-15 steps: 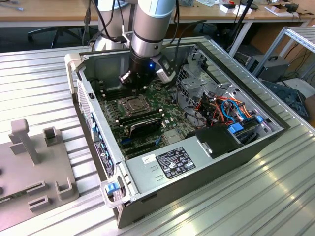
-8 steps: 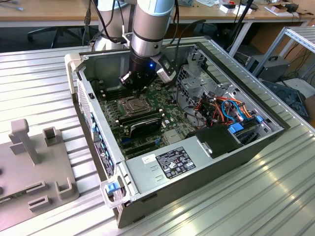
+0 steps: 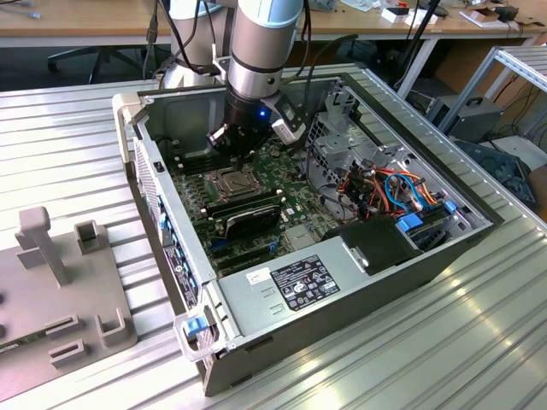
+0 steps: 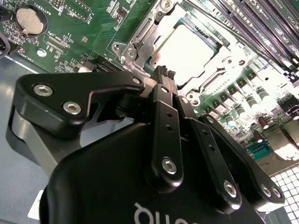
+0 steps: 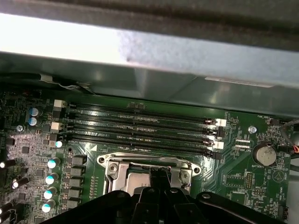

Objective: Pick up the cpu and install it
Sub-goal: 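Install the first cpu locking lever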

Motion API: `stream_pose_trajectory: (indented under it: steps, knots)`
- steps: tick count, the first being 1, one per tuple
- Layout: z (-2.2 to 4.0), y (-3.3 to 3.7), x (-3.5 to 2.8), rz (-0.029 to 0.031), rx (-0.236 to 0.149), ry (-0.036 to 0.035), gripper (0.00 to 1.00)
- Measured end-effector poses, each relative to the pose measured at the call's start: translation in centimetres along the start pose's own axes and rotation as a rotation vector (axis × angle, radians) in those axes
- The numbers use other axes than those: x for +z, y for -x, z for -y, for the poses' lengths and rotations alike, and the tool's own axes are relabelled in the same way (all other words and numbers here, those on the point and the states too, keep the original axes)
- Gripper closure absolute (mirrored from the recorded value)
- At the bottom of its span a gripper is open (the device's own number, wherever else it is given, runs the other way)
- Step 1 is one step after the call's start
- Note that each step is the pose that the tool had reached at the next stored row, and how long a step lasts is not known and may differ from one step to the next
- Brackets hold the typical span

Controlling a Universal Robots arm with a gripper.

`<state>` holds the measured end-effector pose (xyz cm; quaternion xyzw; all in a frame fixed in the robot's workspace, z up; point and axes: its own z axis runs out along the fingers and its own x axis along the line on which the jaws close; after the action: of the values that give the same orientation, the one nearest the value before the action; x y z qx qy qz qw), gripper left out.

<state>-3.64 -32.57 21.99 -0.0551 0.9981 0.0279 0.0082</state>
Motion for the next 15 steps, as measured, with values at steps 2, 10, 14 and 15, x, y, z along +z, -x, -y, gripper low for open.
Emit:
stream_pose_trajectory:
  steps: [2,10,14,15]
  knots:
    - [0.00,0.00,0.00,0.0001,0.000,0.0000,0.89]
    - [0.00,0.00,0.00,-0.0042,0.004,-0.0407,0.89]
    - [-0.03,-0.30,0.00,-0.0080,0.005,-0.0777,0.89]
    - [-0.06,-0.51,0.00,-0.0074,0.005,-0.0782,0.89]
